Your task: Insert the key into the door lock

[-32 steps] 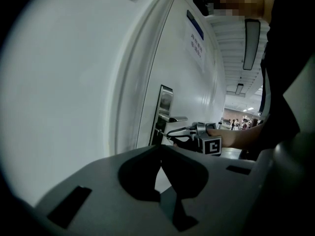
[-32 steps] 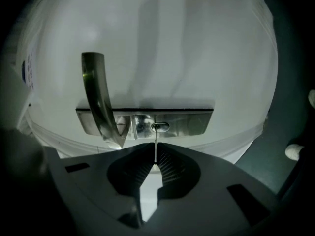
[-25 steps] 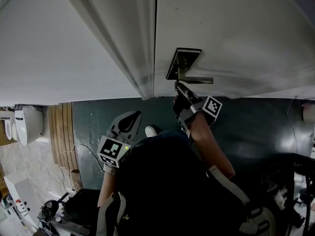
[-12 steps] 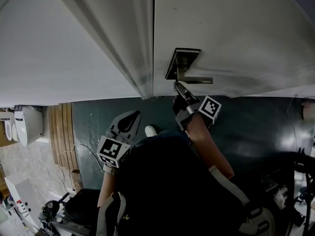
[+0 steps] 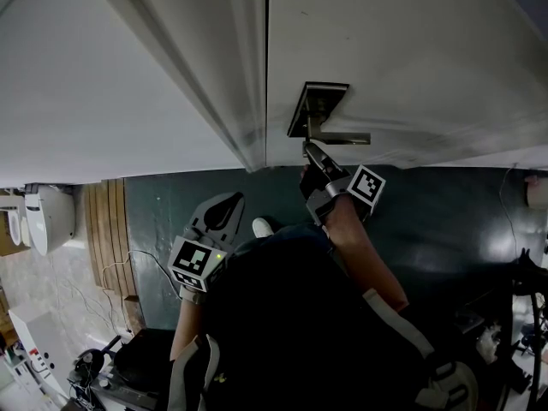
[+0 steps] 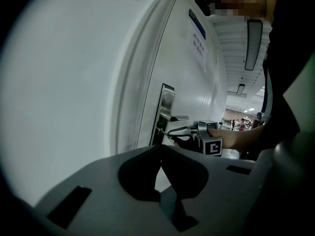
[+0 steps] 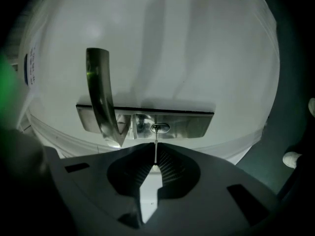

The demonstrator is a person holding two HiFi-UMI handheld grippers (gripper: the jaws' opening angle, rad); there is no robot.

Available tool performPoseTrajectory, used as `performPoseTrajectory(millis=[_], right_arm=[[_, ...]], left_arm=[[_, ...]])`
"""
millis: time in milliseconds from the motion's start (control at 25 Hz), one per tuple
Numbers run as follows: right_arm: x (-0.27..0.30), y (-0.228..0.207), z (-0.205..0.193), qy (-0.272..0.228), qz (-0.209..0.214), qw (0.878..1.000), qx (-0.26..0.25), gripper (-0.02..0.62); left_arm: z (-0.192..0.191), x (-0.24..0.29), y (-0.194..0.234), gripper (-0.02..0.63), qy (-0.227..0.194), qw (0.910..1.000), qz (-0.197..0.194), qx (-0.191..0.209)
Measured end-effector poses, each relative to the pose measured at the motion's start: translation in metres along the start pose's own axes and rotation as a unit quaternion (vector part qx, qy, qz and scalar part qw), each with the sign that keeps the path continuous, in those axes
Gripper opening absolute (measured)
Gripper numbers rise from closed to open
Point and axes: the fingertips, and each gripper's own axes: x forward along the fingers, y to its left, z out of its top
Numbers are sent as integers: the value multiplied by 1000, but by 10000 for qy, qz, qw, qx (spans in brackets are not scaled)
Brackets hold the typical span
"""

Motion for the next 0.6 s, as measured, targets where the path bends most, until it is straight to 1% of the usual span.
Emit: performPoseTrajectory(millis=[120, 160, 320, 600], right_arm=[[0, 0, 0, -7, -99, 9996, -255, 32], [0, -1, 1, -1, -99, 9997, -239, 32], [1, -2, 1, 27, 52, 9999, 96, 32], [1, -1, 0, 90, 8, 9998, -160, 34]], left_arm=[[0, -1, 1, 8, 7, 10000, 15, -10], [-1, -1, 1, 8, 11, 10000, 16, -13], [-2, 2, 0, 8, 24, 10000, -8, -23], [-3, 2, -7, 8, 12, 10000, -55, -34]])
